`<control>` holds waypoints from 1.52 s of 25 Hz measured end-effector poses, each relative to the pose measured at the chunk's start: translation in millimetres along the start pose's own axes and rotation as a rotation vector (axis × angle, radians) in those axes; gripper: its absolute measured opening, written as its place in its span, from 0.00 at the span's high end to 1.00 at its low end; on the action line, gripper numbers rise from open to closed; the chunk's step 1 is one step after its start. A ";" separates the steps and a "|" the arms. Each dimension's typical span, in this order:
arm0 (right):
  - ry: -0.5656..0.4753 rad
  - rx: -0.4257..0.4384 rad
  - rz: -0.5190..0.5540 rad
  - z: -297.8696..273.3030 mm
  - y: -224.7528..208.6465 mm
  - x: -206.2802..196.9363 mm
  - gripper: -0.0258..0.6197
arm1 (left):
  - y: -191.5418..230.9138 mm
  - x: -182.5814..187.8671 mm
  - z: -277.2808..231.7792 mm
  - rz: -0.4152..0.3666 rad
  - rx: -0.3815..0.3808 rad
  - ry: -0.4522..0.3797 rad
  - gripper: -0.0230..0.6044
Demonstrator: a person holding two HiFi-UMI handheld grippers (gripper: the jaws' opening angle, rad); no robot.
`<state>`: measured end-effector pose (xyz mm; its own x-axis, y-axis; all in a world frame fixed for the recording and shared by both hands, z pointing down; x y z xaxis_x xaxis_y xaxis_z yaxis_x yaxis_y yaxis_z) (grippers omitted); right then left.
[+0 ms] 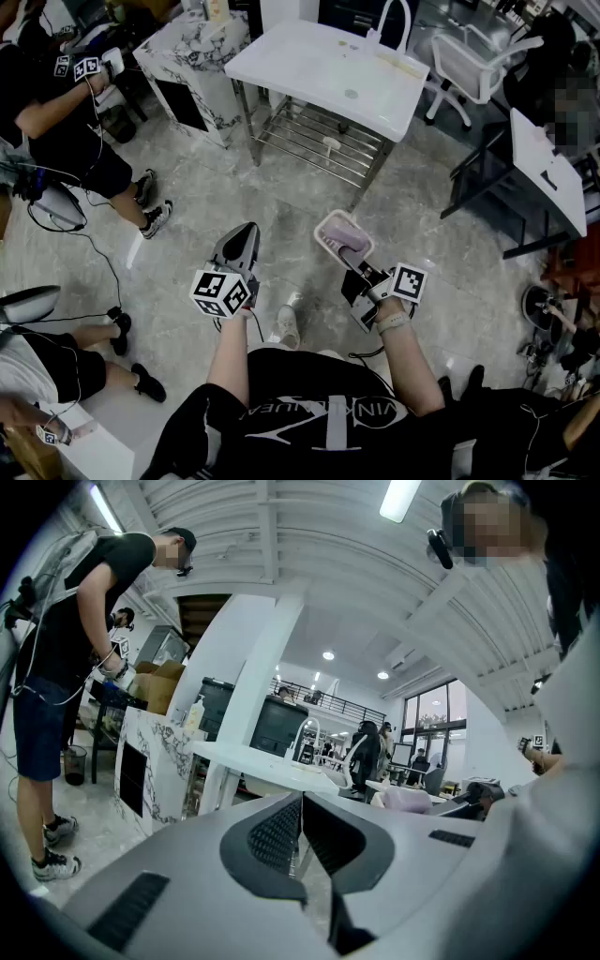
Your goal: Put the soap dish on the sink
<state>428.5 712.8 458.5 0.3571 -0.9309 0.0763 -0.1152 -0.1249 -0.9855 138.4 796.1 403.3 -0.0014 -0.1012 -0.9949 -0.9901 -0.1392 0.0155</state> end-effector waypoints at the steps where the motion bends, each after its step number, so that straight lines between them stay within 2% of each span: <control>1: -0.003 0.004 0.002 0.9 -1.6 0.7 0.88 | -1.3 -1.7 0.4 -0.014 0.006 0.000 0.93; 6: -0.027 0.018 0.015 -0.7 -8.4 4.9 0.88 | 0.5 -8.6 -2.1 -0.062 0.015 -0.002 0.93; 14: -0.075 0.018 -0.008 -66.8 2.1 28.3 0.88 | 65.3 -8.1 -46.0 -0.037 -0.035 0.012 0.93; 27: -0.101 -0.004 -0.001 -123.5 11.6 64.9 0.88 | 122.0 -8.7 -64.3 -0.032 -0.009 0.004 0.93; 34: -0.072 0.025 0.020 -178.2 22.4 105.7 0.88 | 156.3 2.7 -113.9 -0.074 -0.015 0.005 0.93; 38: -0.038 0.015 0.019 -210.0 32.4 134.6 0.88 | 175.7 6.8 -154.2 -0.047 -0.003 -0.010 0.93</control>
<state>278.1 511.4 468.7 0.3898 -0.9194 0.0519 -0.1089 -0.1020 -0.9888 -13.9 619.0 414.7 0.0437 -0.0845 -0.9955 -0.9887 -0.1469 -0.0309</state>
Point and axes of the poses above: the fingertips, and each gripper's own axes: z backward along the fingers, y to its left, x out of its top, the point moved 7 cm from there along z, backward along the fingers, and after that the axes turned 15 degrees about -z, right-handed, at the moved point
